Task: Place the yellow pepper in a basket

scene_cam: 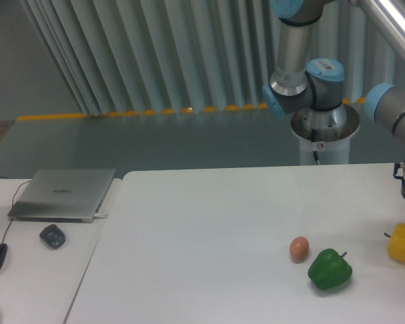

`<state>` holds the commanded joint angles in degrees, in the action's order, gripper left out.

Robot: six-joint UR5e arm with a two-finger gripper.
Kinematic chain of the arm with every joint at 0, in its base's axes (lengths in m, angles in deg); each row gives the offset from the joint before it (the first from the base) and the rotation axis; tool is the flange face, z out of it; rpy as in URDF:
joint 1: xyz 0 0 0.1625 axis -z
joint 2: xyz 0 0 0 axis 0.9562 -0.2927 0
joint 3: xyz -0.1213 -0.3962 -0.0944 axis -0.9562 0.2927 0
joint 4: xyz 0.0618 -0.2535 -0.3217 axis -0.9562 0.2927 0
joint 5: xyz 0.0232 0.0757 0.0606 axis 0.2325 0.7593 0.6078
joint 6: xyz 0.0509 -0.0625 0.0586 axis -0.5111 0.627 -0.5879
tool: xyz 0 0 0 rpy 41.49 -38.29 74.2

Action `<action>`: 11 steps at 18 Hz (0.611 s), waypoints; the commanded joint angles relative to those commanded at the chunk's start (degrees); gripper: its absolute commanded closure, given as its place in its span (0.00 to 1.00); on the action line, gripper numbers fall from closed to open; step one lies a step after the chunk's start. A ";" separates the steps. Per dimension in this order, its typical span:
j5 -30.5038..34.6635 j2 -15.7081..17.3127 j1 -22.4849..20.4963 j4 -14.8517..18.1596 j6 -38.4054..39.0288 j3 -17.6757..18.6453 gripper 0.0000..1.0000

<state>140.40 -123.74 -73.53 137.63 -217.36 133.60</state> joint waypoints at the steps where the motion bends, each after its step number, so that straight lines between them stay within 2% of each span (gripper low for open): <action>1: 0.00 -0.09 0.00 -0.44 -0.81 0.00 0.00; 11: 0.61 -1.32 0.26 -0.27 -2.13 1.05 0.00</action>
<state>141.01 -125.06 -73.27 137.35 -219.49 134.66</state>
